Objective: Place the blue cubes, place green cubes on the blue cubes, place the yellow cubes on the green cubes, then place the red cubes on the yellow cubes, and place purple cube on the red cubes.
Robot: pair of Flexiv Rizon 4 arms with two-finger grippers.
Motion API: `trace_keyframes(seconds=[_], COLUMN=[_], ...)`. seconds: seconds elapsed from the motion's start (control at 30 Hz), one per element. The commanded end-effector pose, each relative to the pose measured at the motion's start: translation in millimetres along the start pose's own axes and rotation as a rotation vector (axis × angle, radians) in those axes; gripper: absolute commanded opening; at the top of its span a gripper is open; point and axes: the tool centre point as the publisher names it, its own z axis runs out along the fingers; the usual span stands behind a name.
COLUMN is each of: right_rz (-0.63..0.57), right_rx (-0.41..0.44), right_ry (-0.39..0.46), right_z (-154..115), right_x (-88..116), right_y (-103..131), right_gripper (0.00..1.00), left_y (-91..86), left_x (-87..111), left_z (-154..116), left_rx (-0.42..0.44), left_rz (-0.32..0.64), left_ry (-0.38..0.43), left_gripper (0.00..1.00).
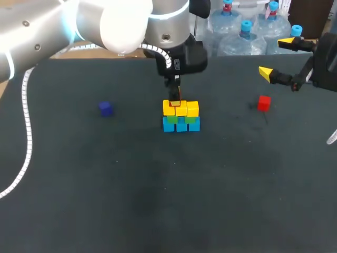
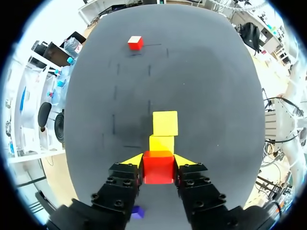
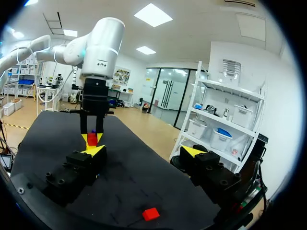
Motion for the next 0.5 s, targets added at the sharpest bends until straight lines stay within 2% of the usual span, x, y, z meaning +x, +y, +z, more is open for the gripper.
trace_keyframes(seconds=[0.03, 0.13, 0.17, 0.23, 0.27, 0.3, 0.33, 0.37, 0.5], right_rz=[0.000, 0.000, 0.000, 0.000, 0.000, 0.000, 0.000, 0.000, 0.000], right_rx=[0.000, 0.000, 0.000, 0.000, 0.000, 0.000, 0.000, 0.000, 0.000], right_ry=[0.000, 0.000, 0.000, 0.000, 0.000, 0.000, 0.000, 0.000, 0.000], right_z=[-0.7, -0.7, -0.7, -0.7, -0.7, -0.7, -0.7, -0.7, -0.7], right_x=[-0.3, -0.3, -0.3, -0.3, -0.3, -0.3, -0.3, -0.3, -0.3], right_y=[0.3, 0.3, 0.3, 0.3, 0.3, 0.3, 0.3, 0.3, 0.3], right_gripper=[1.00, 1.00, 1.00, 1.00, 1.00, 1.00, 1.00, 1.00, 1.00], left_y=[2.5, 2.3, 2.3, 2.2, 2.0, 1.6, 1.6, 1.6, 1.9], left_x=[0.3, 0.4, 0.5, 0.6, 0.6, 0.7, 0.8, 0.9, 1.3], left_z=[3.1, 2.9, 2.8, 2.7, 2.5, 2.1, 2.1, 2.1, 2.6], left_rx=[0.004, 0.005, 0.005, 0.008, 0.008, 0.010, 0.011, 0.013, 0.013], left_rz=[-0.004, -0.008, -0.008, -0.009, -0.010, -0.011, -0.013, -0.016, -0.020], left_ry=[0.000, -0.002, -0.003, -0.004, -0.004, -0.005, -0.006, -0.007, -0.011], left_gripper=[0.00, 0.00, 0.16, 0.39, 0.44, 0.73, 0.95, 1.00, 1.00])
